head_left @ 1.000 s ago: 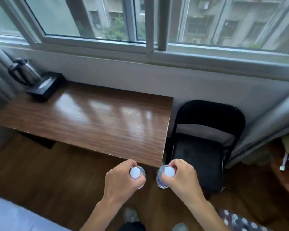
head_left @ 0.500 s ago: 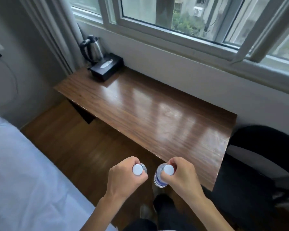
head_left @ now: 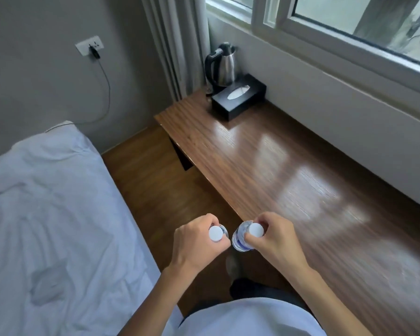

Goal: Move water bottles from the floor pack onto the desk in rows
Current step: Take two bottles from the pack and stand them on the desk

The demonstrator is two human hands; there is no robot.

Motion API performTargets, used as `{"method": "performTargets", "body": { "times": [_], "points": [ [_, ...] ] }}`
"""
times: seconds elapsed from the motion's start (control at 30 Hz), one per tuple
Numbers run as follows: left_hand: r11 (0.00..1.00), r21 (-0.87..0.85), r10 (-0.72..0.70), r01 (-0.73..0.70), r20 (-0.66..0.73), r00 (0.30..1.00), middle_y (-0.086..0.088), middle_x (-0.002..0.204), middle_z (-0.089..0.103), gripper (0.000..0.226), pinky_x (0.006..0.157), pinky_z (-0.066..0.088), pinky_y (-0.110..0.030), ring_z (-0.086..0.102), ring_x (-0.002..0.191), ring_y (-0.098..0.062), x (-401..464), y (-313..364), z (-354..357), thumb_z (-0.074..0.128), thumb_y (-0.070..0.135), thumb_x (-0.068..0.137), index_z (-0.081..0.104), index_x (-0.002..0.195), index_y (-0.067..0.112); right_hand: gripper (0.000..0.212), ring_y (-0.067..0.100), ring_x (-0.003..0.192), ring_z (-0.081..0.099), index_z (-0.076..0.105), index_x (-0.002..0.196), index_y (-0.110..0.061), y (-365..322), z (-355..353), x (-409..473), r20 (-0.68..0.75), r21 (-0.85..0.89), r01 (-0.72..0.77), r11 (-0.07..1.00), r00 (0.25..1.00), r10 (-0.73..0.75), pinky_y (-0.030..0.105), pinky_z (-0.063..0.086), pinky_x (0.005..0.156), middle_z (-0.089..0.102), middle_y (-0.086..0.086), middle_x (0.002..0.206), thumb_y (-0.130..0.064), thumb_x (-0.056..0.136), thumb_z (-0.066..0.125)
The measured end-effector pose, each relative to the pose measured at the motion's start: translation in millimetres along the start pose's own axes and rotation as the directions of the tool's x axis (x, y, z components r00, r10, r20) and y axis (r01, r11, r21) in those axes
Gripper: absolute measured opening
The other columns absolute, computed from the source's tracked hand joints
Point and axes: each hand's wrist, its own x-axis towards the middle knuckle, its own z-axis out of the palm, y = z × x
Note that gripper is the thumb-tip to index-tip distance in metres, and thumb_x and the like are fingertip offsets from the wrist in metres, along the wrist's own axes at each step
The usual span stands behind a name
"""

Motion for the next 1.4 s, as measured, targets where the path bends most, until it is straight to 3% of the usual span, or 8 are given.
{"method": "performTargets", "body": {
  "times": [0.3,0.53,0.67,0.83,1.0,1.1,1.23,1.4],
  "points": [
    [0.999,0.033,-0.027,0.028,-0.028,0.999,0.013,0.075,0.069,0.037,0.051,0.032,0.0,0.055,0.059,-0.002,103.6,-41.7,-24.7,0.074,0.053,0.065,0.065,0.087,0.026,0.022,0.008,0.072,0.059,0.061,0.081,-0.027,-52.7,8.1,99.0,0.02,0.006,0.01,1.0,1.0,-0.01,0.016,0.047,0.055,0.06,-0.012,0.081,-0.034,0.069,0.078],
    [0.993,0.009,0.113,-0.114,0.073,0.991,0.013,0.074,0.067,0.033,0.048,0.049,-0.015,0.061,0.061,-0.007,186.5,-70.5,-29.1,0.073,0.052,0.067,0.061,0.084,0.027,0.021,0.008,0.072,0.058,0.06,0.079,-0.027,-80.8,26.9,148.9,-0.061,0.089,-0.152,0.984,0.986,0.157,0.014,0.041,0.052,0.061,-0.011,0.08,-0.029,0.068,0.078],
    [0.966,-0.004,0.255,-0.257,0.158,0.954,0.014,0.071,0.064,0.029,0.047,0.041,-0.013,0.059,0.06,-0.007,244.2,-83.8,-27.5,0.069,0.052,0.066,0.059,0.08,0.029,0.021,0.008,0.07,0.057,0.059,0.074,-0.025,-96.8,36.0,170.0,-0.177,0.21,-0.308,0.928,0.922,0.346,0.013,0.036,0.051,0.062,-0.009,0.076,-0.027,0.068,0.079],
    [0.897,-0.063,0.438,-0.437,0.254,0.862,0.013,0.073,0.066,0.03,0.051,0.053,-0.021,0.063,0.063,-0.007,303.7,-84.3,-20.5,0.075,0.05,0.067,0.062,0.081,0.028,0.023,0.005,0.071,0.056,0.06,0.076,-0.025,-108.3,43.9,186.8,-0.305,0.316,-0.415,0.853,0.807,0.506,0.006,0.04,0.053,0.061,-0.01,0.077,-0.026,0.067,0.082],
    [0.854,-0.092,0.509,-0.513,0.357,0.783,0.011,0.074,0.067,0.026,0.057,0.041,-0.021,0.062,0.069,-0.009,353.2,-69.1,-11.7,0.073,0.046,0.067,0.063,0.081,0.027,0.023,0.006,0.07,0.054,0.06,0.077,-0.021,-112.1,45.8,205.1,-0.418,0.396,-0.471,0.788,0.672,0.612,0.011,0.033,0.053,0.061,-0.006,0.078,-0.023,0.065,0.08],
    [0.845,-0.101,0.519,-0.524,0.391,0.76,0.01,0.07,0.064,0.025,0.059,0.042,-0.024,0.06,0.068,-0.011,373.0,-58.7,-3.2,0.071,0.045,0.066,0.061,0.08,0.027,0.021,0.01,0.071,0.054,0.06,0.078,-0.02,-109.9,44.9,217.1,-0.47,0.415,-0.486,0.769,0.609,0.639,0.018,0.039,0.056,0.059,-0.005,0.078,-0.026,0.067,0.077],
    [0.849,-0.115,0.512,-0.516,0.422,0.748,0.01,0.067,0.059,0.025,0.06,0.037,-0.024,0.055,0.066,-0.012,389.5,-48.5,6.5,0.072,0.043,0.065,0.059,0.08,0.026,0.023,0.011,0.076,0.054,0.062,0.084,-0.019,-105.7,40.9,234.0,-0.481,0.423,-0.517,0.745,0.568,0.667,0.023,0.043,0.062,0.058,-0.006,0.083,-0.029,0.068,0.076],
    [0.834,-0.122,0.53,-0.538,0.447,0.721,0.012,0.067,0.058,0.025,0.06,0.034,-0.024,0.052,0.065,-0.012,404.4,-45.5,17.5,0.072,0.042,0.066,0.059,0.08,0.026,0.023,0.011,0.075,0.052,0.06,0.083,-0.02,-100.8,37.9,251.8,-0.476,0.442,-0.497,0.747,0.576,0.665,0.015,0.034,0.056,0.058,-0.005,0.084,-0.026,0.068,0.077]
  ]
}}
